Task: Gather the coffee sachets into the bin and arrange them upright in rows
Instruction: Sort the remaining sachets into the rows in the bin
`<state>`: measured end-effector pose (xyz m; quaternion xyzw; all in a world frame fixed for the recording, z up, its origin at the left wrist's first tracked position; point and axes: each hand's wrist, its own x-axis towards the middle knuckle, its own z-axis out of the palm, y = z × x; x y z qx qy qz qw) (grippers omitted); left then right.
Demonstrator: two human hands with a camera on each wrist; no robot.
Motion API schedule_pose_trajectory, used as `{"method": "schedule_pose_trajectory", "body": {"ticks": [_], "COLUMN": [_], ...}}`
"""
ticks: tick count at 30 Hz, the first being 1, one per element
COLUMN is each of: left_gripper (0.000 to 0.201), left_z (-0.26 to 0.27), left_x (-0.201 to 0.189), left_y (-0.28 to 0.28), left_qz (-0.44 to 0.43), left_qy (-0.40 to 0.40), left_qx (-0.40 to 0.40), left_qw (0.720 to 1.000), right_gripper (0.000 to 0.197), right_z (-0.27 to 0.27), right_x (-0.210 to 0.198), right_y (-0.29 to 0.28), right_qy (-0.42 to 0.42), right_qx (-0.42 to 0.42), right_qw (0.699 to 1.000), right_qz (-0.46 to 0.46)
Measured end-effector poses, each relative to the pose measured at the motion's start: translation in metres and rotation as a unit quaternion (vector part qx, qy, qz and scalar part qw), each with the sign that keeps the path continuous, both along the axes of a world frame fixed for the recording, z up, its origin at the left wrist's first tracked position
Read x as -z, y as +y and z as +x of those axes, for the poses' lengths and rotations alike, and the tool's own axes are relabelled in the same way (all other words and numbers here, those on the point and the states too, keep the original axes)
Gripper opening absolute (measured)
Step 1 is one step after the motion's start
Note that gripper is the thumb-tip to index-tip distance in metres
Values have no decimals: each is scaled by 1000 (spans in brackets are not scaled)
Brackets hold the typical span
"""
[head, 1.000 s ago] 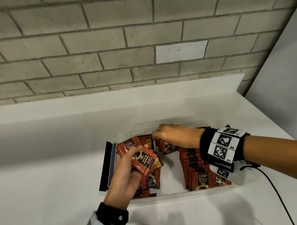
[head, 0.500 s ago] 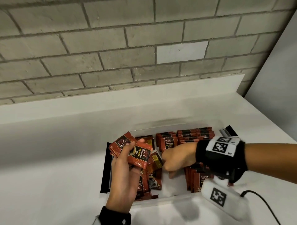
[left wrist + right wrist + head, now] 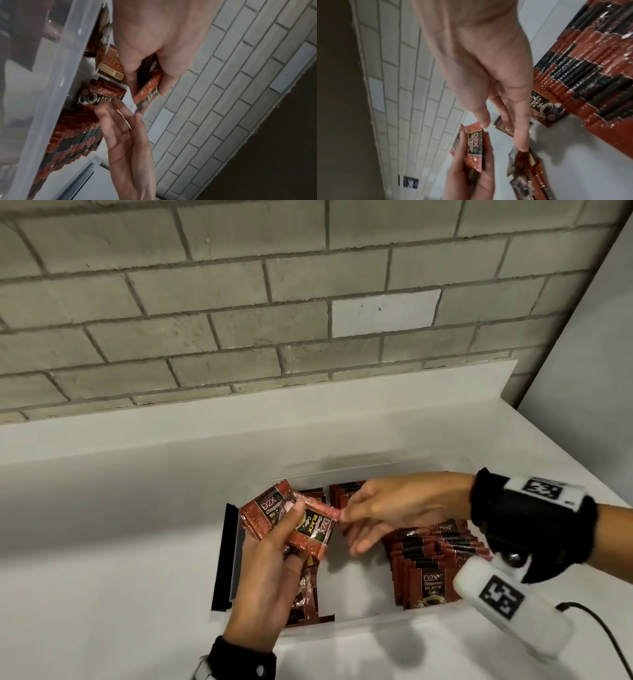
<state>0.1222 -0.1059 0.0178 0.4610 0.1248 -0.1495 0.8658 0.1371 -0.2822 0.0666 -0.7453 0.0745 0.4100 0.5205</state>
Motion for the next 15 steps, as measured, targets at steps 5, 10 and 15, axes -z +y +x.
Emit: {"method": "schedule_pose_trajectory", "body": {"ticks": [5, 10, 15], "left_gripper": [51, 47, 50], "left_z": [-1, -1, 1], "left_x": [0, -2, 3], "left_y": [-2, -3, -2], "left_qz": [-9, -12, -18], "left_qy": [8, 6, 33], "left_qx": [4, 15, 37], "left_qw": [1000, 1000, 999], "right_gripper": [14, 34, 16], "right_z": [-10, -20, -14], "right_x": [-5, 3, 2], "right_y": [-5, 8, -2], "right_qy": [-21, -36, -151], "right_qx": [8, 57, 129], "right_qw": [997, 992, 980], "right_qz": [74, 107, -1]}}
